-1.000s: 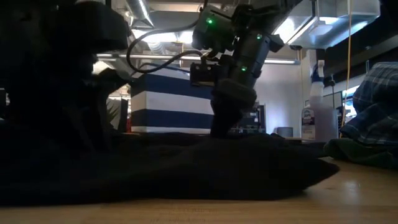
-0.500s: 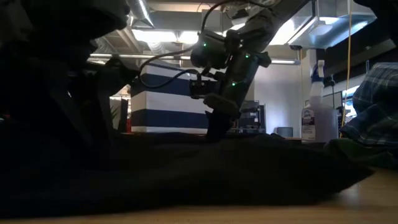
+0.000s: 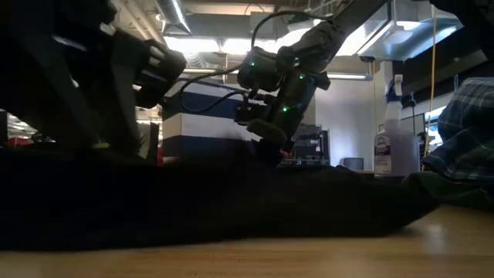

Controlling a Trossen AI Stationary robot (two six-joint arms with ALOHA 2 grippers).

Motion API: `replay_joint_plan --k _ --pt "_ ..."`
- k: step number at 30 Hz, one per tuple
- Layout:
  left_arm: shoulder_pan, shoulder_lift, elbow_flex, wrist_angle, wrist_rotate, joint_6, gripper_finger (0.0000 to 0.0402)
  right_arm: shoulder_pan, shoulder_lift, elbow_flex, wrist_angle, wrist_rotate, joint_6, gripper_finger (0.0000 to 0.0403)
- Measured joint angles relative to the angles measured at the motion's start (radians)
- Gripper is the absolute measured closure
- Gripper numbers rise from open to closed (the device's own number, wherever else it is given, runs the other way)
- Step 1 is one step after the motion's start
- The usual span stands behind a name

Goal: Fold Laundry from Bin
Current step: Fold the black shirt

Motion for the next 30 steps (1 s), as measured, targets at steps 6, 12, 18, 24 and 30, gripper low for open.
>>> replay_joint_plan --k 6,12,18,24,30 --pt "-0.01 0.0 0.0 0.016 0.053 0.0 0.0308 -0.043 0.0 0.0 0.0 0.003 0.0 0.0398" --pt "-0.01 -0.053 0.001 -0.074 0.005 -0.006 0.0308 -0.054 -0.006 0.0 -0.017 -0.002 -0.001 0.0398" --pt "-0.017 -0.2 0.001 -0.271 -0.19 -0.026 0.0308 -0.02 -0.09 -0.005 -0.073 0.002 -0.038 0.0398" --pt "-0.021 -0.288 -0.026 -0.38 -0.29 -0.076 0.0308 0.022 -0.178 -0.003 -0.098 -0.002 -0.057 0.0397" --pt "-0.019 -0.311 -0.127 -0.359 -0.388 -0.145 0.0308 0.162 -0.175 -0.003 0.007 -0.105 -0.08 0.0351"
